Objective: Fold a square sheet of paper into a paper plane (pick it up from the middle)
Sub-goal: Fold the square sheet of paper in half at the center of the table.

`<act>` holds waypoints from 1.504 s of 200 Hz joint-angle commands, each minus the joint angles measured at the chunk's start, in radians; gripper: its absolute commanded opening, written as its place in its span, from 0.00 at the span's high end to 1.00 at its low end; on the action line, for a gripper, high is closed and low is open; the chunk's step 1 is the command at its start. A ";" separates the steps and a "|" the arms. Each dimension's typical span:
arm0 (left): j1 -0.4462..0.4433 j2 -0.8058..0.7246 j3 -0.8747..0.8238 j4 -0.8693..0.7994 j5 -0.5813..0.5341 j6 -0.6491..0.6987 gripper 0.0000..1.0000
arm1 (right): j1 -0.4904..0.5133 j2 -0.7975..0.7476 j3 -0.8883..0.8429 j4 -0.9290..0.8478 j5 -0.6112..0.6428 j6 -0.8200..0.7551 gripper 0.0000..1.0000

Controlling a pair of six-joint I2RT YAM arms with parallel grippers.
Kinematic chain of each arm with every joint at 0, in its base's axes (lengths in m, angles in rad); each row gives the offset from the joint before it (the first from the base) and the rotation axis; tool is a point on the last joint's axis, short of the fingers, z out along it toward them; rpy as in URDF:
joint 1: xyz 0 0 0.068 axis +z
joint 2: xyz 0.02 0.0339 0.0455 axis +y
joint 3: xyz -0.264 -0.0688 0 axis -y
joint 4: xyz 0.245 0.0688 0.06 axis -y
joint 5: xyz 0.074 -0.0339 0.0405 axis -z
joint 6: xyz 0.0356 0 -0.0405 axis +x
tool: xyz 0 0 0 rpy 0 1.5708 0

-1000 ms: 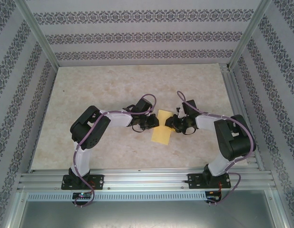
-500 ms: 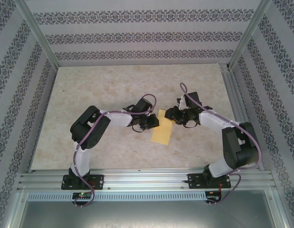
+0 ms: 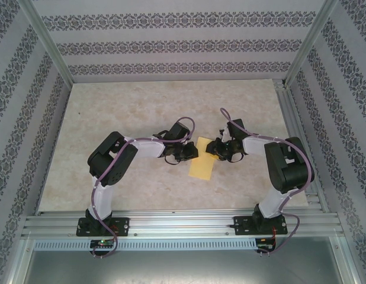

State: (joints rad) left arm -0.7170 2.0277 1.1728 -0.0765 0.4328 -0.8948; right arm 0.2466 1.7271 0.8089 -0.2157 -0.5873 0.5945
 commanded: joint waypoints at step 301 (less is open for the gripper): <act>-0.020 0.034 0.008 -0.088 -0.021 0.032 0.85 | -0.044 0.130 0.173 -0.051 0.039 -0.045 0.65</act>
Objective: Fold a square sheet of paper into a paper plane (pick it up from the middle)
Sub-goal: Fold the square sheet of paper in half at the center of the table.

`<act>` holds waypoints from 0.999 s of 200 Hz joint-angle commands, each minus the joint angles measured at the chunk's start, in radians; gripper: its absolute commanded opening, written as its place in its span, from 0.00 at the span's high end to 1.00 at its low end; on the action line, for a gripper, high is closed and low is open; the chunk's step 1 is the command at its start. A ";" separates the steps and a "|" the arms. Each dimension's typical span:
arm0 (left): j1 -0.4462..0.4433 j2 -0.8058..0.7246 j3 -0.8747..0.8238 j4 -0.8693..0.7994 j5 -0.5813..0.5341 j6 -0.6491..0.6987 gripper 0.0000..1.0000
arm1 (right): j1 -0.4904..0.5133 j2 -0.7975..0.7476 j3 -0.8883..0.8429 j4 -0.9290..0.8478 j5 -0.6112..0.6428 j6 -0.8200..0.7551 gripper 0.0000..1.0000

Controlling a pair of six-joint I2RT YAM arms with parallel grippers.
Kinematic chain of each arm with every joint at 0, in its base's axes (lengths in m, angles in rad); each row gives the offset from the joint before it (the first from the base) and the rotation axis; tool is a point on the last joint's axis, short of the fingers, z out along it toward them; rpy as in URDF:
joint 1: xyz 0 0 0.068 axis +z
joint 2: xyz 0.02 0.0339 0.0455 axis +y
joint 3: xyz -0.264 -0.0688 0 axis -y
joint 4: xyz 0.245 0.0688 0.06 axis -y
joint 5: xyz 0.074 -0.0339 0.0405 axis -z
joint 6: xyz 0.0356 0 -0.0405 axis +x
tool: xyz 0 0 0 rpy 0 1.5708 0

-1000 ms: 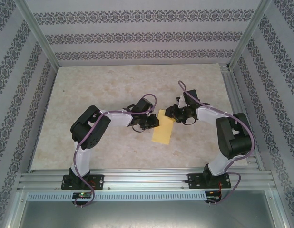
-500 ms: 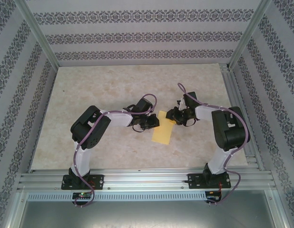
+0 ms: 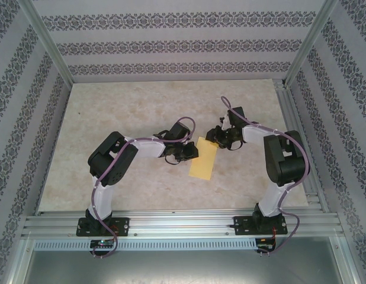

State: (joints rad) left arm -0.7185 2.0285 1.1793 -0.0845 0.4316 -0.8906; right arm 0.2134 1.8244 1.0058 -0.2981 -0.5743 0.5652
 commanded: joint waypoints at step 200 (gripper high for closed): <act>-0.019 0.024 -0.010 -0.083 -0.020 0.030 0.85 | -0.049 0.122 0.028 -0.009 0.048 -0.034 0.65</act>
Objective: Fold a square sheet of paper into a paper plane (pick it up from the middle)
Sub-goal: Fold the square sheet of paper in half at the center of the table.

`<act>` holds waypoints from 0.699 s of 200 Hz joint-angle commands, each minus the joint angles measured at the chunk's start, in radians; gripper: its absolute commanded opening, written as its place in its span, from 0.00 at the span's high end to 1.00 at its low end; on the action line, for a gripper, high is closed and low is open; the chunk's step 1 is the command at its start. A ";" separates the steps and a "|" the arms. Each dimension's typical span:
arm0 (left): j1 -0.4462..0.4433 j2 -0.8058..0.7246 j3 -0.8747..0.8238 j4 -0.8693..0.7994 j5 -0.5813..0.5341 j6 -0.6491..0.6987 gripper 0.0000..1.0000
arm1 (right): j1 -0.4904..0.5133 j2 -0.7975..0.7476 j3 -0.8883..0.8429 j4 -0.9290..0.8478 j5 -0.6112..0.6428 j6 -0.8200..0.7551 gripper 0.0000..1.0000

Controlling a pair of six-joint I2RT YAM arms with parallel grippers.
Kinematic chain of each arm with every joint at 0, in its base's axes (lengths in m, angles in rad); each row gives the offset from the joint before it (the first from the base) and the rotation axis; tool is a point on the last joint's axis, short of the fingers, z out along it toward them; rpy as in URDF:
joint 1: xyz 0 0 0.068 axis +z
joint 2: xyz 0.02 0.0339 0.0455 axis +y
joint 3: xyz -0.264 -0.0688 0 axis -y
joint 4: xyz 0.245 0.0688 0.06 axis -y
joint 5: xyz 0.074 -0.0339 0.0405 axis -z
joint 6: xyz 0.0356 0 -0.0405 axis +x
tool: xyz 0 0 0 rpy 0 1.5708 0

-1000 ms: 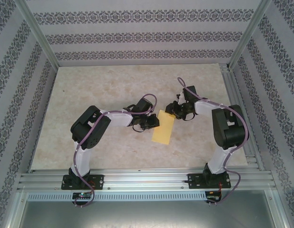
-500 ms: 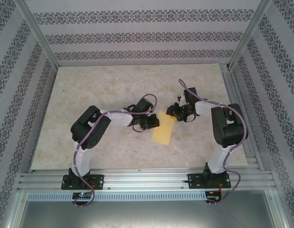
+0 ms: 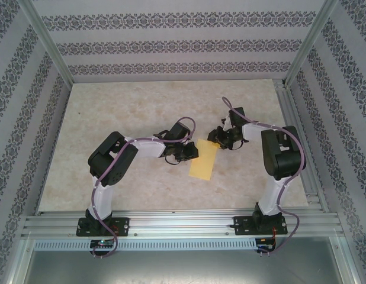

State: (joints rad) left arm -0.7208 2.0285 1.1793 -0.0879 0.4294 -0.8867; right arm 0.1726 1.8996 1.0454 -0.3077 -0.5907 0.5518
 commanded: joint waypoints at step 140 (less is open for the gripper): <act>-0.019 0.025 0.003 -0.085 -0.020 0.029 0.86 | -0.019 0.029 0.011 -0.023 0.075 -0.026 0.65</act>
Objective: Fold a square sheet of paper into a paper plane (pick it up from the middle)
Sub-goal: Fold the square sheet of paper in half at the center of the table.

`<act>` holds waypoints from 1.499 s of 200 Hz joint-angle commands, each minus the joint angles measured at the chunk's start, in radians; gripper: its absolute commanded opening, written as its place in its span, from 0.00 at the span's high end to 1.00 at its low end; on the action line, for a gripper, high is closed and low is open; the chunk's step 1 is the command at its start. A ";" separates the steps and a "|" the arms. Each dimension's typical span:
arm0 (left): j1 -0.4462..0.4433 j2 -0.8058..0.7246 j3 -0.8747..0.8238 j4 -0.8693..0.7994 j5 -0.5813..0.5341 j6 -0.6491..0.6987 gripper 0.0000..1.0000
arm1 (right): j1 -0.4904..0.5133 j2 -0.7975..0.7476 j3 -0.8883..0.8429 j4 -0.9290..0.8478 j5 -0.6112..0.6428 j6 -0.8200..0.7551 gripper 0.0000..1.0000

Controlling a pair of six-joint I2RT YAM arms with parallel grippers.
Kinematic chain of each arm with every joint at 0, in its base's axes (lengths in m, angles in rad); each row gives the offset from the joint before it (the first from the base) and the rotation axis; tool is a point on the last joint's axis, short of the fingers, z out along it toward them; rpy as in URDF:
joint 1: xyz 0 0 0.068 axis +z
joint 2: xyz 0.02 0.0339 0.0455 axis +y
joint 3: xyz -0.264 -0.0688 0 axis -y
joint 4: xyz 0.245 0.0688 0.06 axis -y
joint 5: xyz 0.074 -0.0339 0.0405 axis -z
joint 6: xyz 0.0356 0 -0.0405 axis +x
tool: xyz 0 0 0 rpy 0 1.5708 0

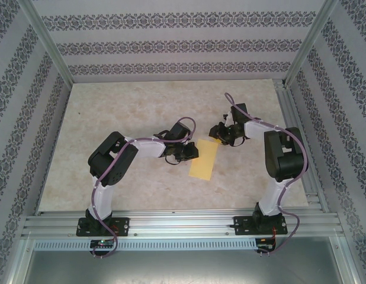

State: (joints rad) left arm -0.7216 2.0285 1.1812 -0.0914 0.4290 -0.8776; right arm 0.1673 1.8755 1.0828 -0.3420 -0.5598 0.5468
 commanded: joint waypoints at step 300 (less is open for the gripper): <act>-0.022 0.027 0.009 -0.074 -0.013 0.016 0.86 | 0.065 -0.265 -0.379 0.184 -0.042 0.121 0.66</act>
State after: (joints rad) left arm -0.7231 2.0289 1.1851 -0.0986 0.4290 -0.8757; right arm 0.2134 1.5959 0.7696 -0.2214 -0.6048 0.6243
